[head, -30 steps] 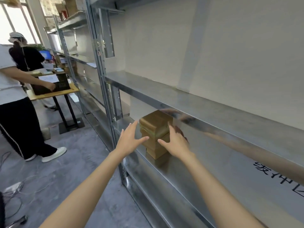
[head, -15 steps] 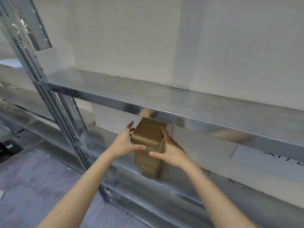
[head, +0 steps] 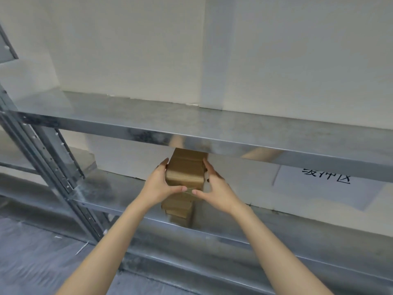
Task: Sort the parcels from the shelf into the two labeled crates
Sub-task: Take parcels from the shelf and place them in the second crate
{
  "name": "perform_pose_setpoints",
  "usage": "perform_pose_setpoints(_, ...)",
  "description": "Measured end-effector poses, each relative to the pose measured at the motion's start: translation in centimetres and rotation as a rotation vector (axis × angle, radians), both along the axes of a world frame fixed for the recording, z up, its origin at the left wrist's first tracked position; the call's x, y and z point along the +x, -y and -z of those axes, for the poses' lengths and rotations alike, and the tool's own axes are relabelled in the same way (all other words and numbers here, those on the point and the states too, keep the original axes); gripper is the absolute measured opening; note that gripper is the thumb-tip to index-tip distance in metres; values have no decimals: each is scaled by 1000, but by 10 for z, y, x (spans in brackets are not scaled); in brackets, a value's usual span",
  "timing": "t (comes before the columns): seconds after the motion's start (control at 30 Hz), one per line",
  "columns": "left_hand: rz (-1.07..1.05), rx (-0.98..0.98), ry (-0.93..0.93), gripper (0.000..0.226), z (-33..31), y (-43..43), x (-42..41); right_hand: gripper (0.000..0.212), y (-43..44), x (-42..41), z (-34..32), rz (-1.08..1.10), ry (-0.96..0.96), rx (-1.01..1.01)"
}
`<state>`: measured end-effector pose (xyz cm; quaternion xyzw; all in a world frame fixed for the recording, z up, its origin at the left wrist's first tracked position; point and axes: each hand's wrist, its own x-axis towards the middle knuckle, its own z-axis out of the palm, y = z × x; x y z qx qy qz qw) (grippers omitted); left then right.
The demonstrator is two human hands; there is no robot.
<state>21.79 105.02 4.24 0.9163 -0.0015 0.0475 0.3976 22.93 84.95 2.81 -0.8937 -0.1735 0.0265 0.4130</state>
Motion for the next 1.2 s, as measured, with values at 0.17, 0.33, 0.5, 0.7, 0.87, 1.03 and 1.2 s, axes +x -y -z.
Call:
perform_pose_setpoints(0.17, 83, -31, -15, 112, -10, 51, -15, 109, 47, -28, -7, 83, 0, 61)
perform_pose_setpoints(0.33, 245, -111, -72, 102, -15, 137, -39, 110, 128, -73, -16, 193, 22, 159)
perform_pose_setpoints(0.5, 340, -372, -126, 58, -17, 249, -72, 126, 230, -137, -20, 326, -24, 208)
perform_pose_setpoints(0.7, 544, -452, -179, 54, -12, 397, -132, 129, 360, -237, -19, 554, 2, 247)
perform_pose_setpoints(0.87, 775, -504, -226, 56, -19, 522, -200, 119, 458, -329, -29, 833, 61, 265)
perform_pose_setpoints(1.03, 1009, -555, -257, 34, -31, 629, -270, 103, 535, -422, -38, 1043, 197, 268)
perform_pose_setpoints(1.2, 1217, -614, -303, 38, -38, 718, -328, 92, 597, -500, -44, 1231, 321, 270)
